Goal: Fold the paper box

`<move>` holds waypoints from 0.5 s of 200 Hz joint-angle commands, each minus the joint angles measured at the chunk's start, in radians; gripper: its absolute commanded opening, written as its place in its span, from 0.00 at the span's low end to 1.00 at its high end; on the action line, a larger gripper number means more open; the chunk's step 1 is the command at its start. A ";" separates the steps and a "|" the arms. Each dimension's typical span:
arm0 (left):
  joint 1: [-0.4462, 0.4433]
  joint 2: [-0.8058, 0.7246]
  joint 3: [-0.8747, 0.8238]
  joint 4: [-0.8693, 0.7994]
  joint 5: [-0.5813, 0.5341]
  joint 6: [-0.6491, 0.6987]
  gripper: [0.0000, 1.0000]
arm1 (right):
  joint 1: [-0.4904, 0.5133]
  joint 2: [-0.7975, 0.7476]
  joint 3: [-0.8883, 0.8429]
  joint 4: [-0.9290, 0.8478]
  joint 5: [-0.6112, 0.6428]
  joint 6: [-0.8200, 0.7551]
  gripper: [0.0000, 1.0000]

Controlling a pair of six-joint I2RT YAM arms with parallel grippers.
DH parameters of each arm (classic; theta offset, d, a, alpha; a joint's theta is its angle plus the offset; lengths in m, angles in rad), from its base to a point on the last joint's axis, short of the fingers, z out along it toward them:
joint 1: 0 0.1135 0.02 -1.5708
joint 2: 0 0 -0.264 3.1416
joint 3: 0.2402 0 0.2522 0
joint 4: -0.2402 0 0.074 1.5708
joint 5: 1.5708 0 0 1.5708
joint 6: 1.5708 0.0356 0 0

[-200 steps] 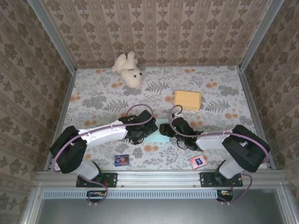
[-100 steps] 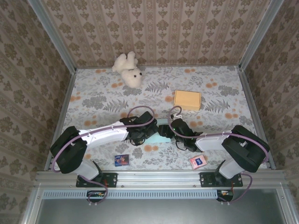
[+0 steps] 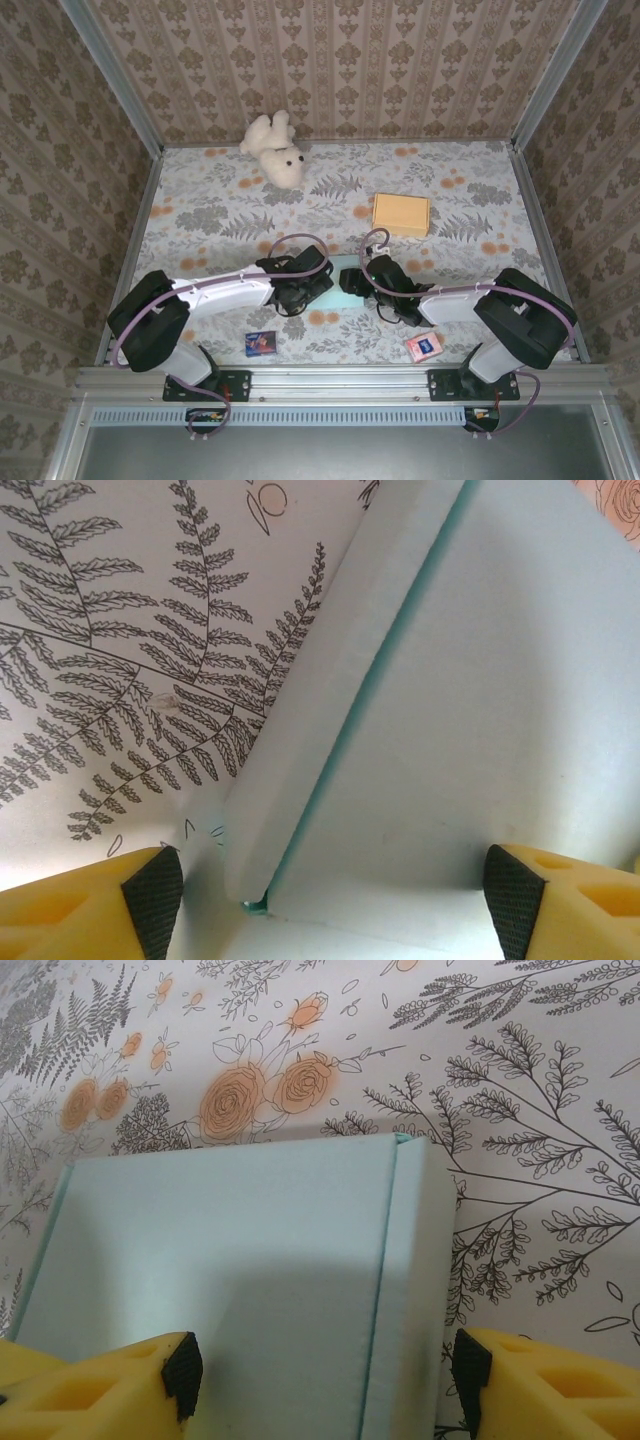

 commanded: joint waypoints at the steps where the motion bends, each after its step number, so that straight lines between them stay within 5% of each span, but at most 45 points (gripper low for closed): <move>1: 0.000 0.012 -0.011 -0.005 -0.008 -0.027 0.78 | 0.006 0.020 -0.006 0.011 0.012 0.006 0.70; 100: -0.003 0.036 -0.002 0.012 0.019 -0.035 0.76 | 0.018 0.038 -0.002 0.023 0.027 0.018 0.69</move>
